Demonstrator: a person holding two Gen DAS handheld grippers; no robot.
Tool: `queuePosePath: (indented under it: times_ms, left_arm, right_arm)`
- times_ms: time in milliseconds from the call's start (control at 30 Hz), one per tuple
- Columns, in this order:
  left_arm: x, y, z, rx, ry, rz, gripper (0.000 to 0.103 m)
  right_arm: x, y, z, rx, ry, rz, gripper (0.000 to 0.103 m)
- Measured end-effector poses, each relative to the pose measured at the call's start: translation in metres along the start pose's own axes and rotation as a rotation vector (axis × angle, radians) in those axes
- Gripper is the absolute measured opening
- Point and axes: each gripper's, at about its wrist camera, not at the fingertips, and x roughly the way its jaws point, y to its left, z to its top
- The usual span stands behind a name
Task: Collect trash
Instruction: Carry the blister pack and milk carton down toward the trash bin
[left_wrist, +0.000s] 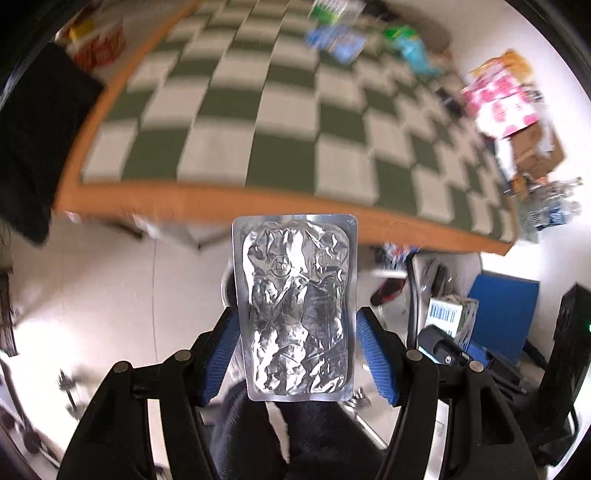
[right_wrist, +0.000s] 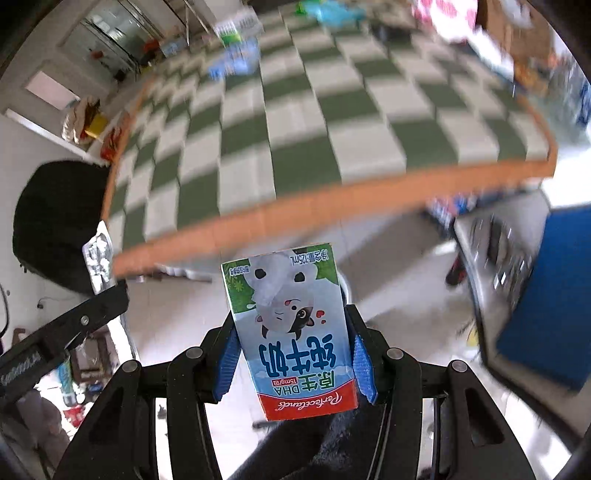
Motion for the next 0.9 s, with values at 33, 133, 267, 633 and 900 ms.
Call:
queuePosePath:
  times_ms: [33, 133, 267, 633, 900]
  left_arm:
    - [0.015, 0.005, -0.002, -0.013, 0.023, -0.007, 0.062]
    - [0.076, 0.024, -0.006, -0.059, 0.101, -0.014, 0.062]
    - [0.173, 0.047, -0.006, -0.103, 0.193, -0.024, 0.062]
    - [0.363, 0.106, -0.020, -0.147, 0.289, 0.006, 0.103]
    - [0.358, 0.130, -0.031, -0.124, 0.204, 0.182, 0.103]
  right_arm:
    - [0.017, -0.006, -0.009, 0.011, 0.028, 0.006, 0.054]
    - [0.063, -0.022, -0.027, 0.028, 0.100, 0.007, 0.054]
    - [0.153, -0.051, -0.042, 0.062, 0.179, 0.004, 0.054]
    - [0.385, -0.105, -0.053, 0.119, 0.304, 0.063, 0.056]
    - [0.450, -0.105, -0.059, 0.053, 0.318, 0.024, 0.102]
